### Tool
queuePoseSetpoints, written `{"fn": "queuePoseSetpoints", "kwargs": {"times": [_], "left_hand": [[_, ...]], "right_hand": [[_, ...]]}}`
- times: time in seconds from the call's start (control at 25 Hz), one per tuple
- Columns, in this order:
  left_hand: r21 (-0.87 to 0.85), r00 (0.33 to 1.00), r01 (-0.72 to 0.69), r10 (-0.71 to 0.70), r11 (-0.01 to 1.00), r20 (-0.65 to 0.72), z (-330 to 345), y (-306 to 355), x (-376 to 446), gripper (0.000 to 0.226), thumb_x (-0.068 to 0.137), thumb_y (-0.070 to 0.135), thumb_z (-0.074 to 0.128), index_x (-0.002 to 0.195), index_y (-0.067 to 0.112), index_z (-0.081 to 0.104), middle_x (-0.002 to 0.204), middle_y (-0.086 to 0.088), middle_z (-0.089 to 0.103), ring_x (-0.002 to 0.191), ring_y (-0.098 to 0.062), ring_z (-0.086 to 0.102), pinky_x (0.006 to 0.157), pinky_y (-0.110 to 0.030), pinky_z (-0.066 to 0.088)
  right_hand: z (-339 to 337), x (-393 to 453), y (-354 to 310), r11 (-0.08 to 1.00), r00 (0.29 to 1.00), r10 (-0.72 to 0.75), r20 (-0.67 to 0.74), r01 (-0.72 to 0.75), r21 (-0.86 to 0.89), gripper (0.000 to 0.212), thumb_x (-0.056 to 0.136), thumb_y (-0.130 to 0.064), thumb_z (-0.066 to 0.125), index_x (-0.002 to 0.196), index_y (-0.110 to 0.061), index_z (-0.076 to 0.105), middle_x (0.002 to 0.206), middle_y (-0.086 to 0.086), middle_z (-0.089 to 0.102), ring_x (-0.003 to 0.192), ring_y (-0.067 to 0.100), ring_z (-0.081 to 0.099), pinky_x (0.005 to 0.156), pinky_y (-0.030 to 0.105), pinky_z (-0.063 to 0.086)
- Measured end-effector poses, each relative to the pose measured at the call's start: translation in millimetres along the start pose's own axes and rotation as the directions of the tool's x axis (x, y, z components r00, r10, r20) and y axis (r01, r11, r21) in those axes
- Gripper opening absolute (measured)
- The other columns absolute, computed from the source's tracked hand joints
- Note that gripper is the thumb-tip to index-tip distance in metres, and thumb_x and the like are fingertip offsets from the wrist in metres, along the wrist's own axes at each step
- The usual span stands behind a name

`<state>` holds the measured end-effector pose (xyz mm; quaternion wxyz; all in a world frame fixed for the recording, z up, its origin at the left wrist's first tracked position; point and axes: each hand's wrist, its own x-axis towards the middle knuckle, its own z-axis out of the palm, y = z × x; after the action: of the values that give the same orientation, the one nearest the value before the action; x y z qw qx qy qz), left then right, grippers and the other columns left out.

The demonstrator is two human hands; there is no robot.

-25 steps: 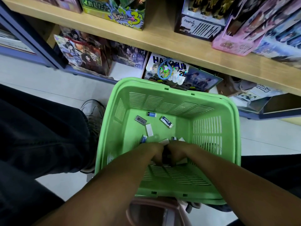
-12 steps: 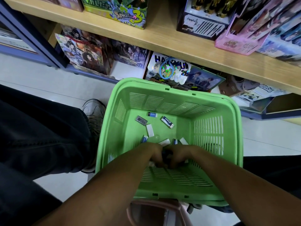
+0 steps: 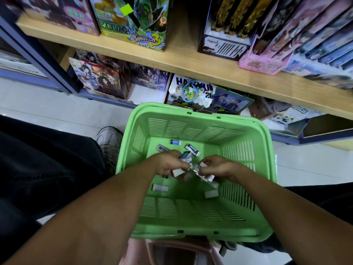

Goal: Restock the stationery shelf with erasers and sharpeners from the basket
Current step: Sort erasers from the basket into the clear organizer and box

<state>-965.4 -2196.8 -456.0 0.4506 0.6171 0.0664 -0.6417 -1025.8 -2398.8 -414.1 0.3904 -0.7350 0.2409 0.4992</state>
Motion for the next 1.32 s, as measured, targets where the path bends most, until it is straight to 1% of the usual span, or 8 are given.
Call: {"fn": "queuePoseSetpoints", "kwargs": {"times": [0.16, 0.32, 0.48, 0.56, 0.72, 0.92, 1.12, 1.32], "left_hand": [[-0.194, 0.999, -0.039, 0.042, 0.980, 0.012, 3.1, 7.9, -10.7, 0.048, 0.082, -0.011, 0.064, 0.125, 0.005, 0.052, 0.117, -0.019, 0.066, 0.104, -0.033, 0.069, 0.093, -0.050, 0.056], [-0.381, 0.992, -0.092, 0.118, 0.920, 0.044, 12.7, 14.5, -21.0, 0.031, 0.088, -0.002, 0.061, 0.119, 0.001, 0.060, 0.099, -0.013, 0.071, 0.090, -0.025, 0.069, 0.077, -0.040, 0.059], [-0.496, 0.986, -0.162, 0.155, 0.853, -0.057, 25.0, 25.2, -29.0, 0.048, 0.076, 0.032, 0.083, 0.117, 0.012, 0.069, 0.104, -0.007, 0.075, 0.094, -0.024, 0.068, 0.084, -0.038, 0.057], [-0.487, 0.975, -0.218, 0.165, 0.846, -0.149, 27.3, 30.8, -33.6, 0.045, 0.072, 0.028, 0.087, 0.113, 0.015, 0.071, 0.109, -0.008, 0.075, 0.100, -0.027, 0.069, 0.096, -0.048, 0.054], [-0.495, 0.964, -0.250, 0.165, 0.832, -0.209, 26.0, 45.5, -54.4, 0.061, 0.069, 0.010, 0.090, 0.123, 0.010, 0.062, 0.114, -0.014, 0.072, 0.095, -0.027, 0.072, 0.071, -0.039, 0.061], [-0.459, 0.960, -0.265, 0.186, 0.848, -0.210, 29.6, 71.4, -86.8, 0.038, 0.080, -0.007, 0.071, 0.116, 0.003, 0.065, 0.104, -0.016, 0.075, 0.082, -0.025, 0.074, 0.067, -0.037, 0.062], [-0.285, 0.952, -0.265, 0.203, 0.921, -0.227, 34.5, 92.0, -128.8, 0.019, 0.081, -0.007, 0.070, 0.094, 0.007, 0.069, 0.090, -0.006, 0.073, 0.077, -0.016, 0.071, 0.076, -0.031, 0.062], [-0.092, 0.910, -0.345, 0.308, 0.934, -0.277, 31.3, 129.0, -184.2, 0.025, 0.081, -0.009, 0.066, 0.089, 0.015, 0.066, 0.083, 0.000, 0.070, 0.079, -0.012, 0.065, 0.075, -0.030, 0.060]], "right_hand": [[1.0, -12.4, -6.5, 0.886, 0.990, -0.063, -0.127, 0.114, 0.449, 0.038, 0.086, -0.010, 0.073, 0.118, -0.011, 0.051, 0.114, 0.011, 0.064, 0.102, 0.031, 0.069, 0.083, 0.039, 0.059], [6.4, -15.4, -17.7, 0.746, 0.976, -0.185, -0.111, 0.213, 0.631, 0.045, 0.083, 0.001, 0.073, 0.124, -0.004, 0.057, 0.120, 0.017, 0.068, 0.108, 0.033, 0.069, 0.094, 0.046, 0.056], [6.9, -25.9, -32.4, 0.743, 0.957, -0.262, -0.123, 0.281, 0.607, 0.036, 0.087, 0.007, 0.067, 0.118, -0.009, 0.059, 0.114, 0.013, 0.068, 0.102, 0.026, 0.070, 0.091, 0.040, 0.057], [8.4, -35.9, -41.1, 0.744, 0.949, -0.285, -0.131, 0.306, 0.594, 0.039, 0.089, 0.015, 0.059, 0.119, -0.009, 0.055, 0.103, 0.009, 0.066, 0.096, 0.023, 0.069, 0.093, 0.040, 0.056], [0.2, -54.3, -47.6, 0.758, 0.952, -0.271, -0.145, 0.304, 0.577, 0.048, 0.089, 0.016, 0.056, 0.131, -0.005, 0.043, 0.114, 0.018, 0.068, 0.104, 0.035, 0.067, 0.093, 0.048, 0.056], [-27.5, -73.3, -50.0, 0.633, 0.956, -0.275, -0.103, 0.261, 0.728, 0.051, 0.086, 0.020, 0.053, 0.133, -0.001, 0.046, 0.118, 0.022, 0.068, 0.108, 0.038, 0.068, 0.088, 0.050, 0.056], [-43.8, -111.8, -73.5, 0.772, 0.921, -0.268, -0.284, 0.381, 0.508, 0.039, 0.085, 0.019, 0.054, 0.117, -0.001, 0.059, 0.110, 0.022, 0.070, 0.089, 0.030, 0.074, 0.071, 0.039, 0.062], [-58.7, -166.5, -95.4, 0.726, 0.872, -0.406, -0.274, 0.490, 0.482, 0.030, 0.086, 0.016, 0.063, 0.111, -0.001, 0.059, 0.104, 0.021, 0.073, 0.096, 0.031, 0.072, 0.078, 0.036, 0.062]]}}
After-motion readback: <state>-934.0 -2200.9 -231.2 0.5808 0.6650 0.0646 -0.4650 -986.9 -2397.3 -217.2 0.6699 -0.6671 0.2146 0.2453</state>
